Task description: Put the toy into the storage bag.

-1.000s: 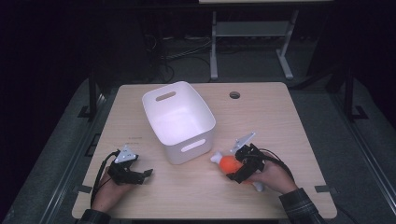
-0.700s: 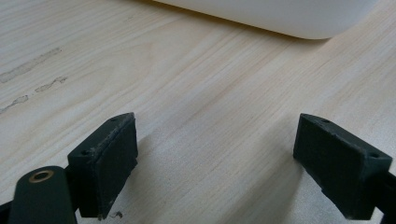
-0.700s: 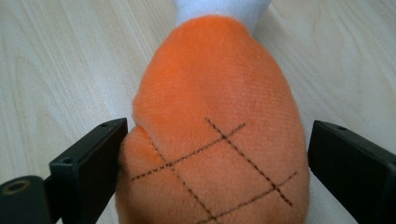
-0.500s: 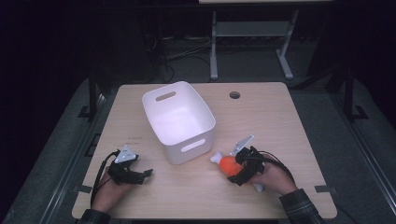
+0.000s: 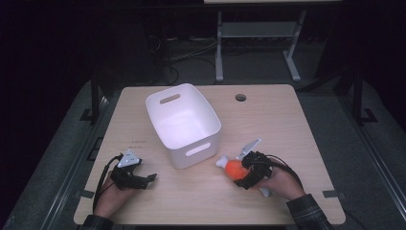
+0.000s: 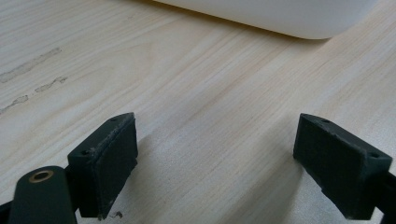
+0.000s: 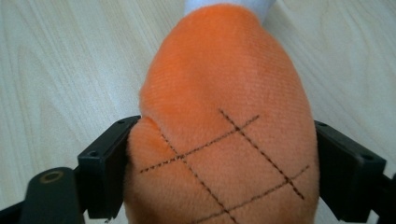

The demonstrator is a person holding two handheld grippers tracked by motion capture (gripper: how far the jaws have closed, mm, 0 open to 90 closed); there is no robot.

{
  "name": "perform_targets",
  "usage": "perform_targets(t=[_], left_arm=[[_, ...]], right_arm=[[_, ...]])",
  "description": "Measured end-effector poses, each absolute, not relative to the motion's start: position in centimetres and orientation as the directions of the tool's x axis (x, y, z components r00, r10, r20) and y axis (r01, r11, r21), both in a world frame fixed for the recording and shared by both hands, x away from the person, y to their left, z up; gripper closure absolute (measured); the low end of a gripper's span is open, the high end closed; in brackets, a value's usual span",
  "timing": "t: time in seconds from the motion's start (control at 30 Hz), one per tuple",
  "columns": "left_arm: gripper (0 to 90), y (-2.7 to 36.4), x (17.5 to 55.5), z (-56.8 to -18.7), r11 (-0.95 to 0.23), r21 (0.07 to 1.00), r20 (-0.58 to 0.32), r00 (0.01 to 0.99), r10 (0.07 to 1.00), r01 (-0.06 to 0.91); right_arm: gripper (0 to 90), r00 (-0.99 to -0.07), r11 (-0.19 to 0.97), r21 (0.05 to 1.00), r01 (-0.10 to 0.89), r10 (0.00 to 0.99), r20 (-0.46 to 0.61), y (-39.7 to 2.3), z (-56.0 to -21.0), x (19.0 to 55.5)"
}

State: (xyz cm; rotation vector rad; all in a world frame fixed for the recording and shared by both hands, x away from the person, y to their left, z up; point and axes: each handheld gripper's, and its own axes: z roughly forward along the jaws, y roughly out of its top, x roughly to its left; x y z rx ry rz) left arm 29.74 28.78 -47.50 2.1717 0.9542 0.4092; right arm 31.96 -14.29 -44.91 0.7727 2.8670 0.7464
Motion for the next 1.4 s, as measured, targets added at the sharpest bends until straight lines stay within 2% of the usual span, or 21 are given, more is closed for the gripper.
perform_targets(t=[0.73,1.4], left_arm=[[13.2,28.8,29.7,-47.5,-0.470,0.722,0.003,0.677,0.736,0.508],[13.2,28.8,29.8,-47.5,-0.473,0.722,0.007,0.678,0.735,0.505]], right_arm=[[20.3,-0.845,0.728,0.479,0.491,0.532,0.057,-14.8,-43.5,32.3],[20.8,-0.803,0.674,0.513,0.531,0.594,0.051,-15.6,-40.6,33.8]])
